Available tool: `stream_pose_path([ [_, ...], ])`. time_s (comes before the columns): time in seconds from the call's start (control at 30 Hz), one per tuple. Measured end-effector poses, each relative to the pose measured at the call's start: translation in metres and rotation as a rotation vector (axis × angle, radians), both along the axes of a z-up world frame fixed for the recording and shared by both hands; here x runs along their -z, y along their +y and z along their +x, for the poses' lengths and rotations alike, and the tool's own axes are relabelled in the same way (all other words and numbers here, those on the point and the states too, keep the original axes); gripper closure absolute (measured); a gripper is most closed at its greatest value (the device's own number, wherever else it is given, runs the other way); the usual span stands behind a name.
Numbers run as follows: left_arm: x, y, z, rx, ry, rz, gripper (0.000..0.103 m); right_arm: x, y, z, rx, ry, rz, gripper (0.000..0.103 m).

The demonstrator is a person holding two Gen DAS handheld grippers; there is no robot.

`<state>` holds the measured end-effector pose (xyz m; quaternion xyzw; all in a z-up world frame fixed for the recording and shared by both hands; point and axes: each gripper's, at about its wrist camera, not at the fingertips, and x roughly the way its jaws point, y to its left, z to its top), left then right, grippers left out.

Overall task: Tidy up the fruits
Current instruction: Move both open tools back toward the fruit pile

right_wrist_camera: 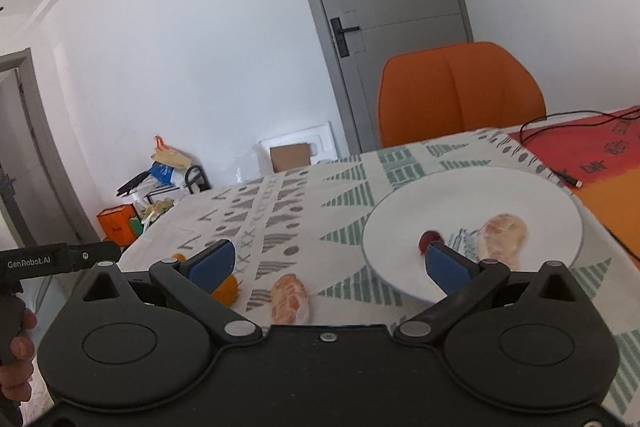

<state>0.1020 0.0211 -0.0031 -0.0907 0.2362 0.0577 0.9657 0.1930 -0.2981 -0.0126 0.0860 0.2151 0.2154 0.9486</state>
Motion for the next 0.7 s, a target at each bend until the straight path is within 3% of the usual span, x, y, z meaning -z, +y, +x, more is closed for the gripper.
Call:
stream_pose_path([
  [0.4,0.026,0.019,-0.003,-0.034,0.053,-0.03,0.015,0.013,0.032,-0.003,-0.127,0.032,-0.047,0.0],
  [0.7,0.046,0.028,0.003,-0.043,0.092,-0.065,0.017,0.024,0.049,0.004,-0.16,0.063,-0.079,0.001],
])
